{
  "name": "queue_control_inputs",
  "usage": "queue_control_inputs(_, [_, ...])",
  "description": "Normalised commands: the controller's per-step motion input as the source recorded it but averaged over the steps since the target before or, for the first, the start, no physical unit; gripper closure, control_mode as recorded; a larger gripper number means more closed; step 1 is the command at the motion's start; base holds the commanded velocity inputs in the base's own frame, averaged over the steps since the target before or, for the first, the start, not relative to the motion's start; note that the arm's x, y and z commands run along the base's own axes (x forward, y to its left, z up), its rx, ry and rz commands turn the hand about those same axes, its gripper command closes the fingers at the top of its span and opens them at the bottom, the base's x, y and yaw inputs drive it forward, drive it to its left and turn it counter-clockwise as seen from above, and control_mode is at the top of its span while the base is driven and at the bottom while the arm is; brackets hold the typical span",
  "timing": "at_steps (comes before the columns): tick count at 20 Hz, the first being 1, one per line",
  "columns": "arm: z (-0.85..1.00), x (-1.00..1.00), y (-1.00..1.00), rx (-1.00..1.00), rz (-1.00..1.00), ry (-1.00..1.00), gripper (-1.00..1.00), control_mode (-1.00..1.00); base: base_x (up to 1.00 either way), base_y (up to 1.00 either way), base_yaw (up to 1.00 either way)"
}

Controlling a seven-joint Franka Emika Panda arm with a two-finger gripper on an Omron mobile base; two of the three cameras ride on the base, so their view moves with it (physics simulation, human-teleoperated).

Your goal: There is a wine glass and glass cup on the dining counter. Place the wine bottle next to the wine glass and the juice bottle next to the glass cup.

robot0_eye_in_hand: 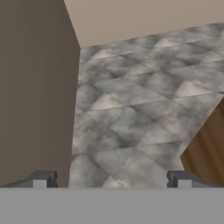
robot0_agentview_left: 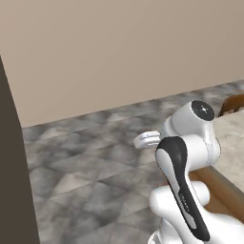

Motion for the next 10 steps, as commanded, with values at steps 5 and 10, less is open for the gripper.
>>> queue_control_inputs(5, [0.00, 0.00, 0.00, 0.00, 0.00, 0.00, -1.00, 1.00, 0.89, 0.37, -0.20])
queue_control_inputs(10, [0.00, 0.00, 0.00, 0.00, 0.00, 0.00, -1.00, 1.00, 0.90, 0.34, -0.23])
